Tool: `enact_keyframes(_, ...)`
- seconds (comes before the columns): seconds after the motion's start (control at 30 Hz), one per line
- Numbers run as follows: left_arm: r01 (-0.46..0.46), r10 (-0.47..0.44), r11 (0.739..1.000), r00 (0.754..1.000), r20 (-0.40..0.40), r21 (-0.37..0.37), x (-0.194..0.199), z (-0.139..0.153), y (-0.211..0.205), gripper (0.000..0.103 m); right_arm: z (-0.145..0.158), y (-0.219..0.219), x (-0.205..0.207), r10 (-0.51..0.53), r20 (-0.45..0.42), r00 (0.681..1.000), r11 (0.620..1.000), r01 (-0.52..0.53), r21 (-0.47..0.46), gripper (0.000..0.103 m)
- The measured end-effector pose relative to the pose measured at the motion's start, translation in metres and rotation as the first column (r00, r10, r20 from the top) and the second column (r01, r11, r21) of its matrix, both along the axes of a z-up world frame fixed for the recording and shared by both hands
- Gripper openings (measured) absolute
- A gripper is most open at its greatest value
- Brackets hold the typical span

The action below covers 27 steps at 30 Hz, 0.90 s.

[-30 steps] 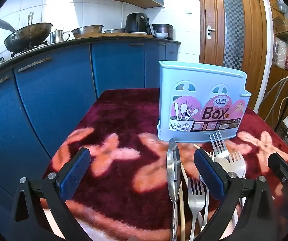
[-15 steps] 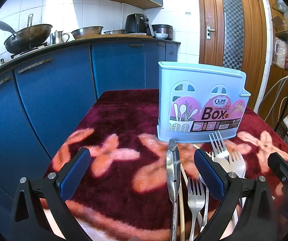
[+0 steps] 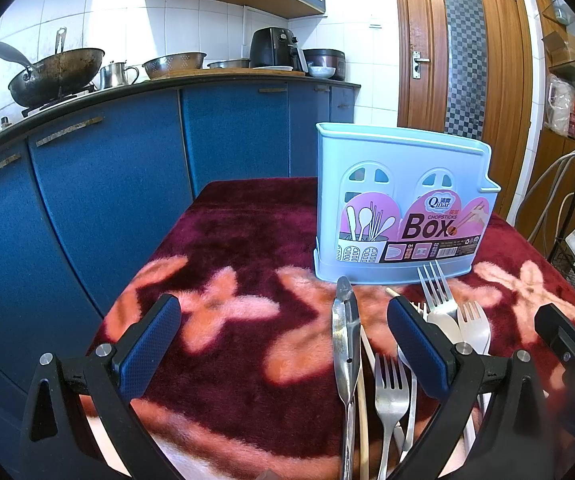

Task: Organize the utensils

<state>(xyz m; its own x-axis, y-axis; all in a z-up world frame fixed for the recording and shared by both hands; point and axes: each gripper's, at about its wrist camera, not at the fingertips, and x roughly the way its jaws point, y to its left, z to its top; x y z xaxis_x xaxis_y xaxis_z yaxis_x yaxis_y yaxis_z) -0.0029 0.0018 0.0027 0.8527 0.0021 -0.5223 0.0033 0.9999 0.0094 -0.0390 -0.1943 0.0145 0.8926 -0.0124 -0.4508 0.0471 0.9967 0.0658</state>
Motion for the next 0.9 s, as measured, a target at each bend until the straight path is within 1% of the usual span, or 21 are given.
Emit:
enact_keyframes(0.47,0.002,-0.002,1.0,1.0,0.002,0.0,0.0,0.0,0.002,0.103,0.001,-0.001,0.001,-0.001,-0.003,1.0,1.0,0.001,0.003,0.103)
enact_keyframes(0.67,0.013,-0.013,1.0,1.0,-0.006,0.016,-0.001,0.004,-0.001,0.103,0.003,-0.006,0.002,-0.001,-0.024,1.0,1.0,0.002,0.014,0.103)
enact_keyframes(0.73,0.022,-0.021,0.999,0.999,-0.029,0.024,0.0,0.004,-0.002,0.103,0.004,-0.008,0.003,-0.002,-0.033,0.999,1.0,0.003,0.015,0.103)
enact_keyframes(0.9,0.054,-0.049,0.998,0.991,-0.122,0.034,0.005,-0.004,-0.002,0.103,0.004,-0.016,0.004,0.007,-0.082,0.997,1.0,-0.004,0.031,0.103)
